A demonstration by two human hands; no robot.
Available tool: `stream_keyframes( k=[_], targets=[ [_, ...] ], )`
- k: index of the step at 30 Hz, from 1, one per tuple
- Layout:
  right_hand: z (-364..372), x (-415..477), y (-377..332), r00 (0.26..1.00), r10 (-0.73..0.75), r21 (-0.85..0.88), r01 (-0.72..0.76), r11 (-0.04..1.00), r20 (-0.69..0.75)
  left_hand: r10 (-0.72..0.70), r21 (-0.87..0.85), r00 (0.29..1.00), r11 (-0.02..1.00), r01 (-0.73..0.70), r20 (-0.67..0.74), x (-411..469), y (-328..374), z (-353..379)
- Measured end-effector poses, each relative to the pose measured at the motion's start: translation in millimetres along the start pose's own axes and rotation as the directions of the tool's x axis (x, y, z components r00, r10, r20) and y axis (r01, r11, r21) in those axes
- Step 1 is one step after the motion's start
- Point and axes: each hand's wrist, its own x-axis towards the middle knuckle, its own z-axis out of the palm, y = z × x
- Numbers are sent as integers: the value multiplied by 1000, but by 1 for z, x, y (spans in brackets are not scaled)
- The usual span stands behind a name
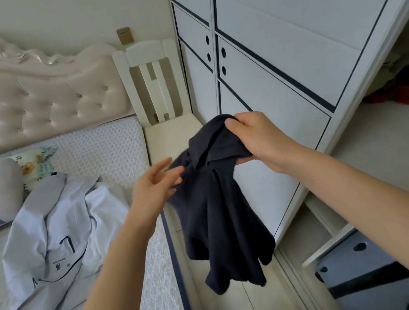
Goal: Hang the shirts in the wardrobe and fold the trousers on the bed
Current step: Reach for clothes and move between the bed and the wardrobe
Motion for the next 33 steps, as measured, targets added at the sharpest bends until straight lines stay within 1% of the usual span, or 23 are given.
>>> stream_keyframes(
  k=[2, 4, 7, 8, 9, 10, 11, 12, 14, 15, 17, 18, 19, 21, 23, 25, 29, 32, 33],
  targets=[
    [4, 0, -1, 1000, 9, 61, -9, 998, -1, 0, 75, 997, 997, -6, 71, -7, -7, 9],
    [8, 0, -2, 1000, 4, 113, -2, 994, -16, 7, 104, 989, 994, -22, 150, -17, -17, 17],
    [10, 0, -5, 999, 6, 248, 4, 969, -38, -3, 49, 934, 999, -16, 357, -32, -32, 30],
    [10, 0, -8, 999, 7, 301, 5, 954, -40, -14, 20, 914, 1000, 7, 405, -35, -38, 36],
    [10, 0, -10, 999, 6, 347, 7, 938, -36, -32, 8, 906, 999, 32, 422, -36, -45, 42],
    [10, -1, -12, 1000, 1, 385, 8, 923, -22, -54, 44, 910, 998, 39, 411, -37, -53, 48],
    [9, -1, -13, 1000, -9, 420, 9, 908, -1, -69, 133, 925, 991, 20, 373, -35, -61, 53],
    [9, -2, -15, 1000, -22, 455, 11, 891, 19, -72, 265, 946, 964, -16, 316, -33, -71, 58],
    [5, -1, -20, 999, -44, 540, 23, 841, 25, -18, 483, 983, 872, -74, 183, -28, -89, 61],
    [2, 1, -22, 999, -50, 591, 34, 806, 10, 16, 539, 992, 838, -82, 126, -27, -97, 60],
    [-8, 6, -27, 997, -59, 684, 73, 725, -44, 26, 582, 999, 812, -49, 47, -24, -112, 51],
    [-15, 9, -29, 995, -63, 712, 99, 695, -77, 7, 576, 1000, 817, -23, 30, -24, -118, 44],
    [-22, 12, -29, 992, -66, 720, 124, 683, -108, -15, 537, 1000, 843, -1, 25, -24, -123, 35],
    [-33, 17, -26, 988, -60, 709, 142, 690, -139, -39, 423, 999, 905, 33, 6, -24, -126, 19],
    [-40, 22, -19, 990, -38, 704, 121, 699, -133, -56, 313, 998, 948, 66, -41, -23, -115, 8],
    [-42, 26, -9, 993, -1, 687, 85, 722, -122, -44, 204, 997, 977, 58, -70, -22, -97, 2],
    [-37, 33, 19, 989, 109, 597, -27, 802, -102, 12, 105, 996, 994, -2, -90, -22, -53, -5],
    [-28, 30, 37, 985, 164, 512, -119, 851, -44, 11, 14, 995, 1000, -9, -96, -23, -23, -5],
    [-24, 27, 41, 983, 183, 460, -153, 875, -22, 9, -19, 994, 1000, -11, -109, -24, -15, -4]
  ],
)
